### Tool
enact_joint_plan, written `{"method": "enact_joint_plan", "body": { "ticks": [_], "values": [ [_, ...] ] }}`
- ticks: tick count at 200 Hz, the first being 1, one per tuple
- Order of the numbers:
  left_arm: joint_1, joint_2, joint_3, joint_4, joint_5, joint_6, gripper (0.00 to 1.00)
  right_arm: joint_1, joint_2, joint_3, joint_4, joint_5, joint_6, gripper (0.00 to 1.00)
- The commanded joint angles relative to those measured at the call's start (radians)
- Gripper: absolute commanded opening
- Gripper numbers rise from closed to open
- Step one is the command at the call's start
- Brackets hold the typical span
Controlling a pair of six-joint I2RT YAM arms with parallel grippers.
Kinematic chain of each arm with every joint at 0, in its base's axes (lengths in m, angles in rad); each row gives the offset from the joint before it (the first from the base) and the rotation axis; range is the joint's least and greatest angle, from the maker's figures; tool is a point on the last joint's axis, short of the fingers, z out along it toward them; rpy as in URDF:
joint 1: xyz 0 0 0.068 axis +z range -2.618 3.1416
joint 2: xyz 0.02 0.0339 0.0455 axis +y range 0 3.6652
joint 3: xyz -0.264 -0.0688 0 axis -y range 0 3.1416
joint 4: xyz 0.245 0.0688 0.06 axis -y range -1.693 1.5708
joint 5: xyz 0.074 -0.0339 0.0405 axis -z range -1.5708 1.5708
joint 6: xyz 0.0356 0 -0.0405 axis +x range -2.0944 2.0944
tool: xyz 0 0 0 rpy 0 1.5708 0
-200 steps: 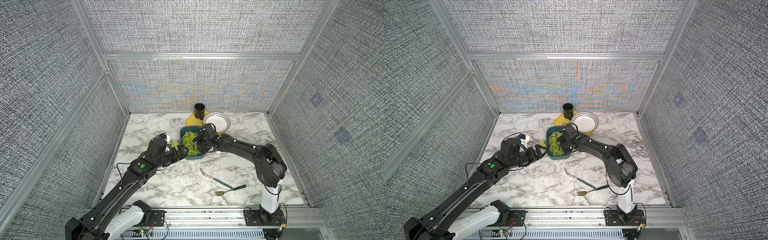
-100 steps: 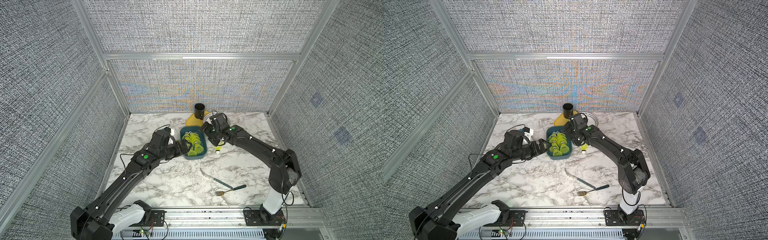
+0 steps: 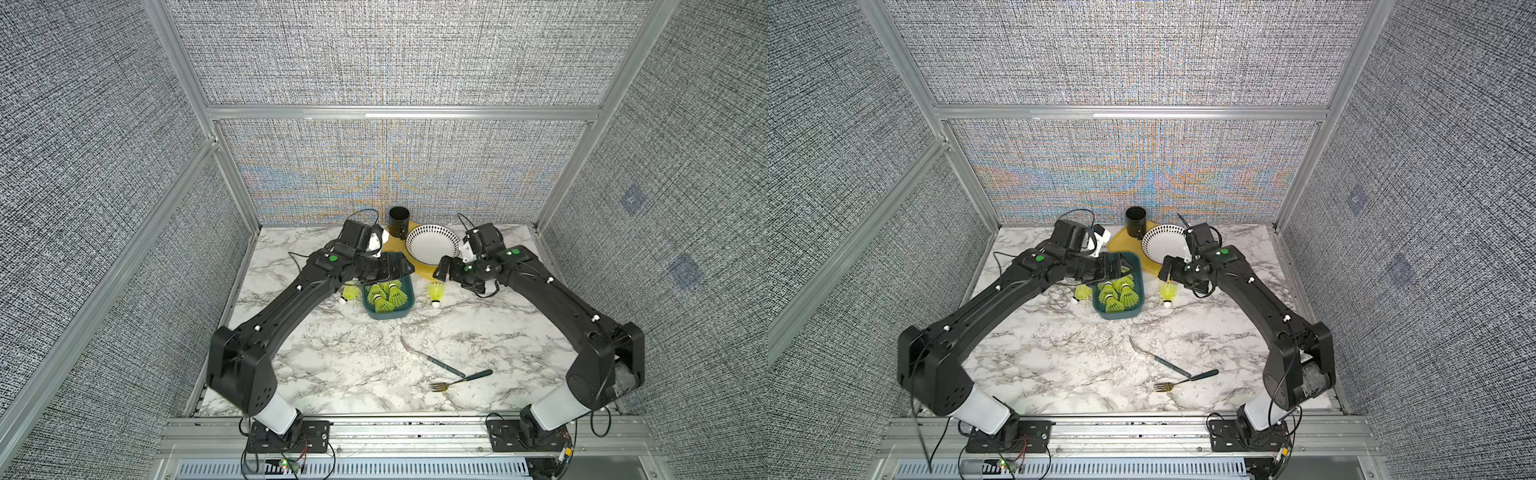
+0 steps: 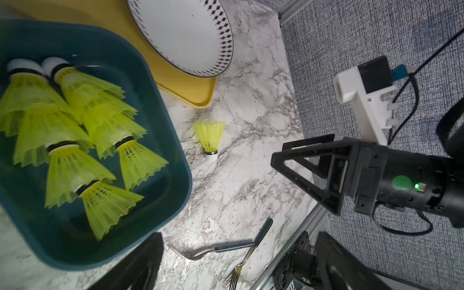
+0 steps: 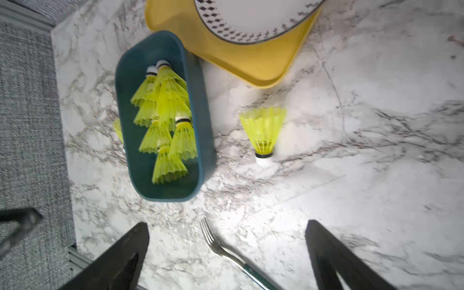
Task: Put the shuttlecocks into the storage box
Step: Pick up the shuttlecock at the center of the board.
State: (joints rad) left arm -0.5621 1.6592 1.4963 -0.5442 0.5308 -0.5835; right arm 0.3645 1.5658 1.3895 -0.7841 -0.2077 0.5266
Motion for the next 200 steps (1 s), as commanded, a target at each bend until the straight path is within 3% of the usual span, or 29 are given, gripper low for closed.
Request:
{"method": "enact_joint_plan", "body": {
  "ticks": [1, 25, 71, 98, 157, 200],
  "values": [
    [-0.001, 0.116, 0.108, -0.055, 0.125, 0.117, 0.92, -0.030, -0.031, -0.036, -0.106, -0.022, -0.120, 0.99],
    [-0.005, 0.268, 0.255, -0.099, 0.153, 0.165, 0.86, -0.076, -0.082, -0.101, -0.113, -0.039, -0.139, 0.99],
    [-0.043, 0.568, 0.616, -0.310, 0.134, 0.280, 0.84, -0.140, -0.133, -0.183, -0.112, -0.084, -0.158, 0.99],
    [-0.057, 0.696, 0.784, -0.407, 0.118, 0.283, 0.83, -0.163, -0.155, -0.205, -0.111, -0.093, -0.160, 0.98],
    [-0.105, 0.859, 0.969, -0.471, -0.004, 0.179, 0.81, -0.193, -0.214, -0.257, -0.087, -0.131, -0.141, 0.98],
    [-0.133, 0.918, 1.010, -0.439, -0.054, 0.096, 0.81, -0.197, -0.238, -0.284, -0.074, -0.152, -0.131, 0.98]
  ]
}}
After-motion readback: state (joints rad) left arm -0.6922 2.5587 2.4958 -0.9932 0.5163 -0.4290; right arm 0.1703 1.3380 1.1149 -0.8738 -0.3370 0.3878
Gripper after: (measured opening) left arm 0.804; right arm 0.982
